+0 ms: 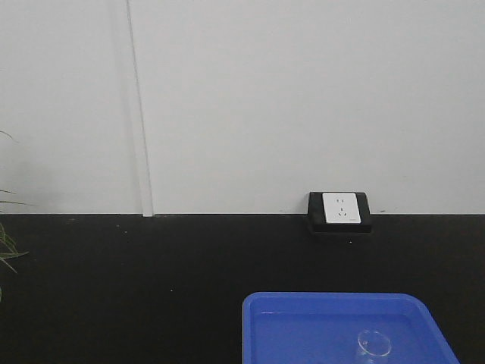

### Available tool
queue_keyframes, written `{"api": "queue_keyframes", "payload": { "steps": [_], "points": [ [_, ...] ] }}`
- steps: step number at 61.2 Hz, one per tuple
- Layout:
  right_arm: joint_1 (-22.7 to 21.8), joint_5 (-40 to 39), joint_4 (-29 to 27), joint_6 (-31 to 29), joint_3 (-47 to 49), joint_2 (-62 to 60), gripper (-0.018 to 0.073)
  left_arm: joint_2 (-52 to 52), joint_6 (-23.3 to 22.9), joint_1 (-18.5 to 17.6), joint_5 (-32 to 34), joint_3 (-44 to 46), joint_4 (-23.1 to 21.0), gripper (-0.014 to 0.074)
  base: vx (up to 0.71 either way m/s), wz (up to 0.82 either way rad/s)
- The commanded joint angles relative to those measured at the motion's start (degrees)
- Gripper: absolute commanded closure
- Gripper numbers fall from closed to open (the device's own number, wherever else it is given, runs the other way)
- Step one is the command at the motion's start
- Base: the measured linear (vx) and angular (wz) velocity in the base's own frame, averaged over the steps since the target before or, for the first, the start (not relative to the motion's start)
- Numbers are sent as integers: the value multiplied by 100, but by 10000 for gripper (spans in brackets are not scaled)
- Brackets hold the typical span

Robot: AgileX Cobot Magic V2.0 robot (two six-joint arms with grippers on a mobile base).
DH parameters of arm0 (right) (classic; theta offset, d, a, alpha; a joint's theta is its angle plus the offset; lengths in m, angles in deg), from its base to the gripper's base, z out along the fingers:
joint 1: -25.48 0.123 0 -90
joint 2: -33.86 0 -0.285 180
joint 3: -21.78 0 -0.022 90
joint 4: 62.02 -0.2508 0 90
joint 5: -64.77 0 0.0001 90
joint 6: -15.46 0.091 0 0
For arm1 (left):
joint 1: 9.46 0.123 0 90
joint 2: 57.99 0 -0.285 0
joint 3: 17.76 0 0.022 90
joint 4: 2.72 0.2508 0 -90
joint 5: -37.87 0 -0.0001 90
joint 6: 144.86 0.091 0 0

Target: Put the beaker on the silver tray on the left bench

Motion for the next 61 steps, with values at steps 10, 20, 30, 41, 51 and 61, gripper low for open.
{"api": "queue_keyframes", "payload": {
  "steps": [10, 20, 30, 41, 51, 61],
  "points": [
    [8, -639, 69, -40, 283, 1247, 562, 40, -2, 1, 452, -113, -44, 595, 0, 0],
    [8, -837, 63, -24, 283, 1989, 541, 40, -2, 1, 452, -113, -44, 595, 0, 0],
    [8, -1075, -3, 31, 283, 2591, 486, 40, -2, 1, 452, -113, -44, 595, 0, 0],
    [8, -1301, -3, 191, 283, 3077, 356, 40, -2, 1, 452, -113, -44, 595, 0, 0],
    [8, -1348, 2, 364, 283, 3522, 184, 40, -2, 1, 452, -113, -44, 595, 0, 0],
    [8, -1769, 4, 364, 283, 4107, 64, 40, -2, 1, 452, -113, -44, 595, 0, 0]
  ]
}}
